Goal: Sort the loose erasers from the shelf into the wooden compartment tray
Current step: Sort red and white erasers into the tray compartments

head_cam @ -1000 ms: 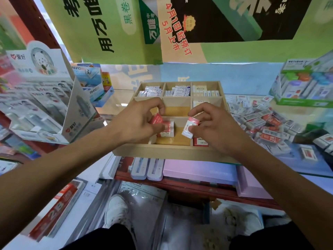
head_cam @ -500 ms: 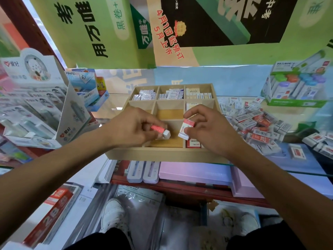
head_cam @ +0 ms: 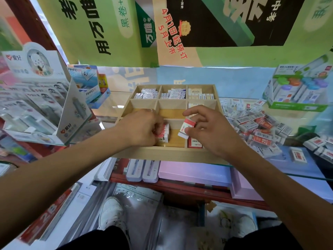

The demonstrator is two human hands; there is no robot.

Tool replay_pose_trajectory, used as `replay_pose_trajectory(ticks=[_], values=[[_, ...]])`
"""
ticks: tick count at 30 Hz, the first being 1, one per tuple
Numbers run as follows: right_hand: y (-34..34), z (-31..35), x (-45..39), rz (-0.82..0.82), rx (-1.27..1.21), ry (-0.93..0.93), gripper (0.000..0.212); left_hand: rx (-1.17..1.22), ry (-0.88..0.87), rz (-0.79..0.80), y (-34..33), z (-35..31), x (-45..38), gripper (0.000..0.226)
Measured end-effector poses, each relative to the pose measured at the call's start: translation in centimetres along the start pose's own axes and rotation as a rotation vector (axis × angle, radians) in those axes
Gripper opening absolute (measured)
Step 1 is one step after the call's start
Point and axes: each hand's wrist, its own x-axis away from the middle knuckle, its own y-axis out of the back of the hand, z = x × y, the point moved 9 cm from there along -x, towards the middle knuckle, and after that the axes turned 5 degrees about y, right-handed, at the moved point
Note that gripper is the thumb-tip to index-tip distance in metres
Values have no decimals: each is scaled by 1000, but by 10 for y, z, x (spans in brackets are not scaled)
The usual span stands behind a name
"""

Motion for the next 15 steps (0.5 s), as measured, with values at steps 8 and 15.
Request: replay_pose_trajectory(ticks=[8,15], values=[[-2,11,1,0,-156,27,17,470,-92,-55,21,-14,16,20],[-2,10,2,-28,-252,-10,20,629,-61,-145,27,-18,20,30]])
